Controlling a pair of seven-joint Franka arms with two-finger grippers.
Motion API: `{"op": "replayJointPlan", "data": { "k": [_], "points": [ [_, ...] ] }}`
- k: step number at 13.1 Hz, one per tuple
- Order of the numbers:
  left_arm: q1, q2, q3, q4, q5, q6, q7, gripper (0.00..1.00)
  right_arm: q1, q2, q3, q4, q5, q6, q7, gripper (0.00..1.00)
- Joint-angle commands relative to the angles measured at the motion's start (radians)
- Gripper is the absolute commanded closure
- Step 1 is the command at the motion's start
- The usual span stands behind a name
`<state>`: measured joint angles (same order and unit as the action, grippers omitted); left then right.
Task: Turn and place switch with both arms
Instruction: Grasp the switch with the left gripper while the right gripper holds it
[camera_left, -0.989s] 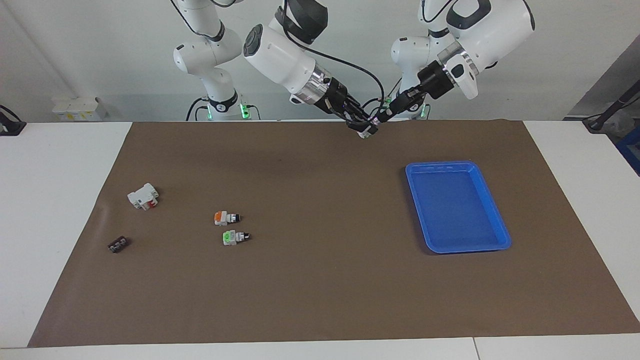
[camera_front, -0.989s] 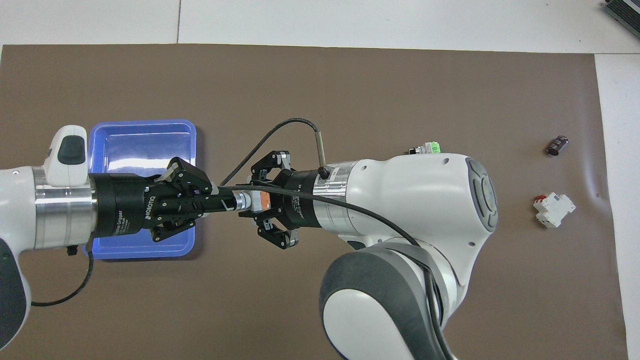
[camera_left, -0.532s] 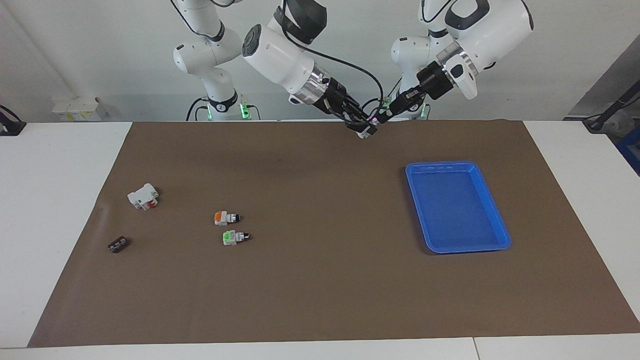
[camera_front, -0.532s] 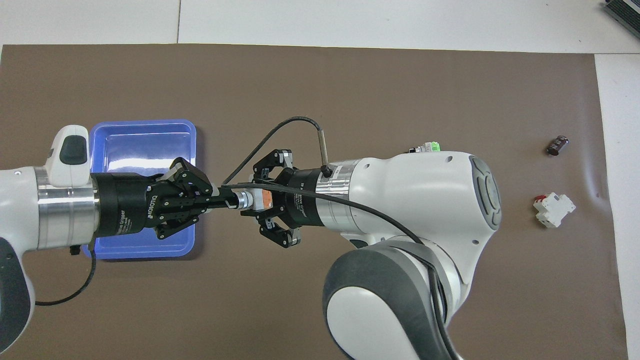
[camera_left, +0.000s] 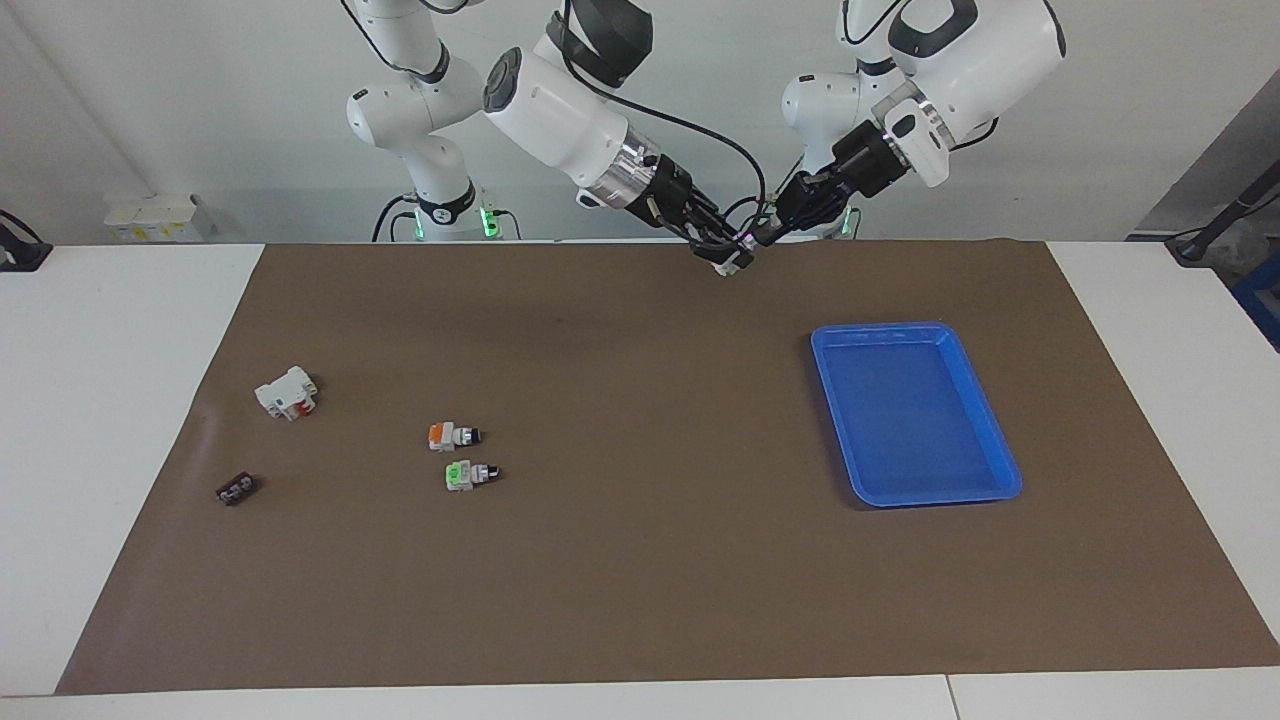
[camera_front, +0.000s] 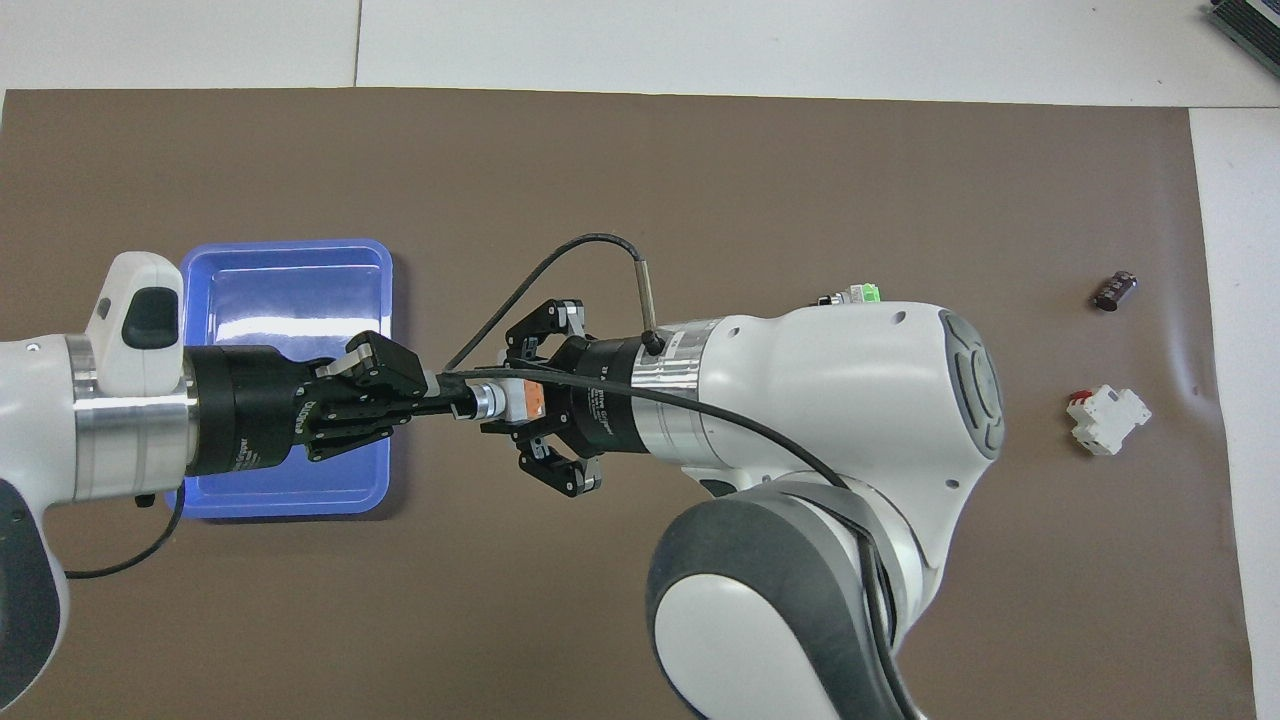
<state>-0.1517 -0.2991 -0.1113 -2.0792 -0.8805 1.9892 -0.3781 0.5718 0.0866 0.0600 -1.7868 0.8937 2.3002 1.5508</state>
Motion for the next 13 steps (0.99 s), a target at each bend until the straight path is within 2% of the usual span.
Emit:
{"op": "replayJointPlan", "data": {
  "k": [1, 3, 8, 13],
  "points": [
    [-0.006, -0.017, 0.012, -0.007, 0.0, 0.034, 0.071, 1.0, -0.006, -0.007, 0.004, -0.006, 0.008, -0.013, 0.011, 1.0],
    [-0.008, -0.009, 0.01, -0.007, 0.001, 0.095, 0.108, 1.0, -0.006, -0.007, 0.004, -0.006, 0.008, -0.013, 0.011, 1.0],
    [-0.008, -0.009, 0.01, -0.005, 0.001, 0.108, 0.139, 1.0, -0.006, -0.007, 0.004, -0.006, 0.008, -0.013, 0.011, 1.0],
    [-0.006, -0.011, 0.012, -0.007, 0.003, 0.086, 0.422, 1.0, -0.006, -0.007, 0.004, -0.006, 0.008, -0.013, 0.011, 1.0]
  ]
}}
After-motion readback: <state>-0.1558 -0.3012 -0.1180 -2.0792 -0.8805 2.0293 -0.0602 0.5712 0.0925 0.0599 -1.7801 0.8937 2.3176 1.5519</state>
